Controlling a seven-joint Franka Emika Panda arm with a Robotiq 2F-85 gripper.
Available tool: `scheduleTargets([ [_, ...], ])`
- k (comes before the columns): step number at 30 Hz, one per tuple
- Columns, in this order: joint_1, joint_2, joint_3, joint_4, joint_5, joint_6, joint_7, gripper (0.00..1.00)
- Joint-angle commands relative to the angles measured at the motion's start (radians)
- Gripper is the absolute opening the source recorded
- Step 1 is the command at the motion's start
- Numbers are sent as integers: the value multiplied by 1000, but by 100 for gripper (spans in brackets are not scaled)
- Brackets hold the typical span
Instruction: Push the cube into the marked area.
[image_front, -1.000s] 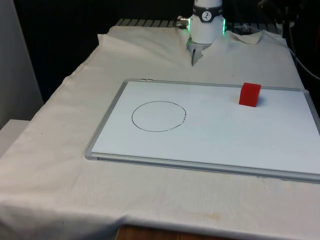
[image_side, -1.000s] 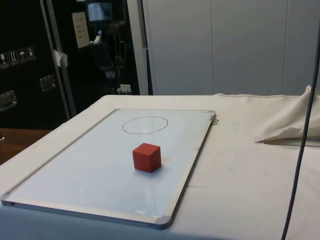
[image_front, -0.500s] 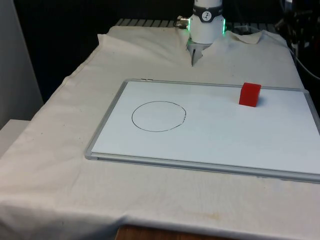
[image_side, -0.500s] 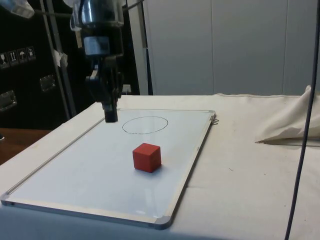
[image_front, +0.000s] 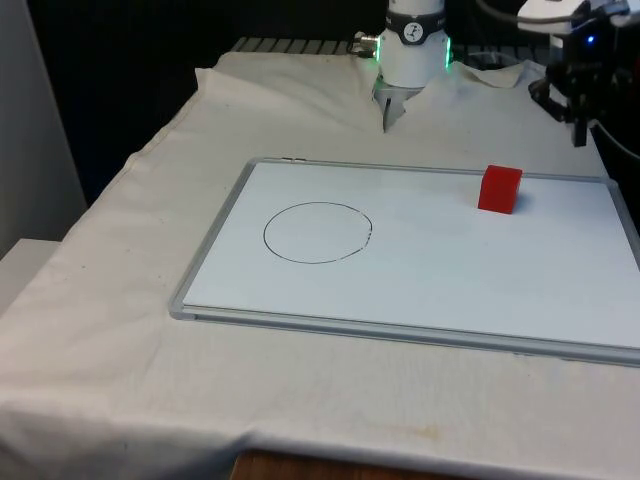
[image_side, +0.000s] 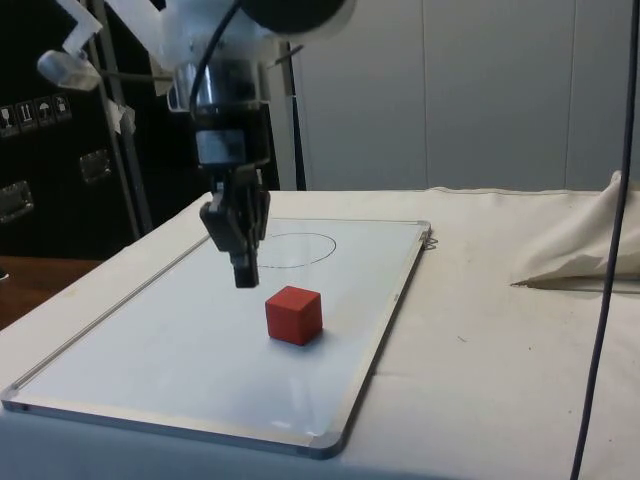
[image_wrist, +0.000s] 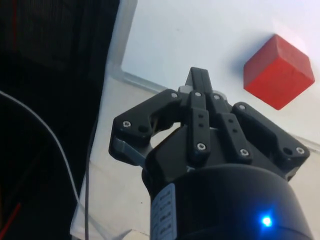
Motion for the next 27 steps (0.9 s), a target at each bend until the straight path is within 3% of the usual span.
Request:
scheduleTargets([
  [1,-1,8,0,-8,5,22,-5,0],
  [5,0,21,-2,-14,1,29,-4,0],
  [13,-4,72,8,-47,15,112,-20,0],
  [14,0,65,1,-42,2,91,-8,0],
  [16,-4,85,5,-53,11,128,-25,0],
  [27,1,142,-29,-62,-14,156,-51,0],
])
